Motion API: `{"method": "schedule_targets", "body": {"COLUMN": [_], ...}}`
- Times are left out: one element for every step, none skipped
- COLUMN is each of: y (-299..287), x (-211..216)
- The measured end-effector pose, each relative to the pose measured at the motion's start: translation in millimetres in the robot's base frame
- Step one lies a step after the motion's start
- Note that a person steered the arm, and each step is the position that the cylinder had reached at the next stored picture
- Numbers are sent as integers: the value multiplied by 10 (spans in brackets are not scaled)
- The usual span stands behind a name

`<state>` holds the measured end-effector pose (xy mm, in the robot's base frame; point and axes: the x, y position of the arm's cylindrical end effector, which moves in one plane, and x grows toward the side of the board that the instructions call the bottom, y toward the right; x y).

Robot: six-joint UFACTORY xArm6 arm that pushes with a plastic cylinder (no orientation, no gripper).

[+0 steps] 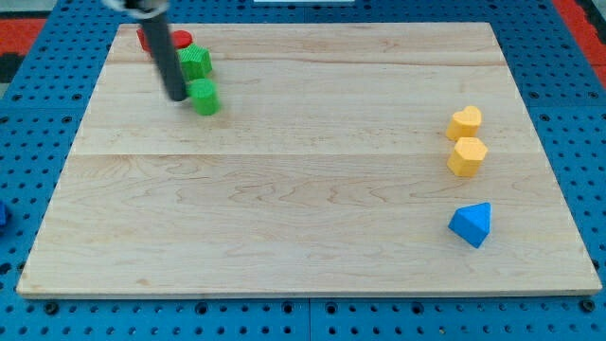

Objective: Push the green circle above the yellow heart

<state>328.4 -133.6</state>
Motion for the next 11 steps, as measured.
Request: {"method": "schedule_targets", "body": {"y": [881,983,494,1241,2332,2821,2417,2343,1265,-64,-994], "x": [-22,100,362,406,283,190,163,-65,125,334,88]}}
